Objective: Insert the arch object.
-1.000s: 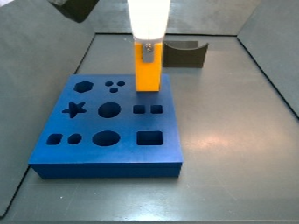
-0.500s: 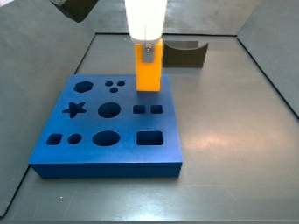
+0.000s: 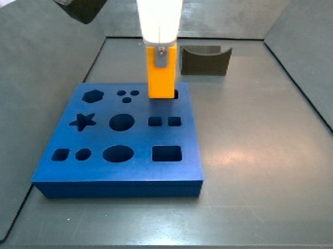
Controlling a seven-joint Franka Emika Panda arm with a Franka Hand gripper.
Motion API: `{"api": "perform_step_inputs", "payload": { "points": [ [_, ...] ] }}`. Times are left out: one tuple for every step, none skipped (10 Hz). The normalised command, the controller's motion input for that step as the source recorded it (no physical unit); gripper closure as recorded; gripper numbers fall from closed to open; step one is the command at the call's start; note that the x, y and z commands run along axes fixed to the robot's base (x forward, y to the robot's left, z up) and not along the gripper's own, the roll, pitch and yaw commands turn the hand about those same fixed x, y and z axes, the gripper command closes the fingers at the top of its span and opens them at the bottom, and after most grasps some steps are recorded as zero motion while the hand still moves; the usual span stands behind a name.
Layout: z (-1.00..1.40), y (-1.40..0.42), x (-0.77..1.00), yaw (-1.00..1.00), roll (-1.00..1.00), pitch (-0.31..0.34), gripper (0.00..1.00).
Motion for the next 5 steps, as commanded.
{"api": "perform_step_inputs", "payload": {
  "points": [
    [-0.31, -0.06, 0.28, 0.17, 0.0, 0.0, 1.0],
    [-0.28, -0.14, 0.3, 0.05, -0.02, 0.0, 1.0],
    [-0.27, -0.11, 0.24, 0.0, -0.06, 0.0, 1.0],
    [-0.32, -0.08, 0.17, 0.0, -0.06, -0.01, 1.0],
    [-0.43, -0.07, 0.05, 0.0, -0.02, -0.059, 1.0]
  ]
}}
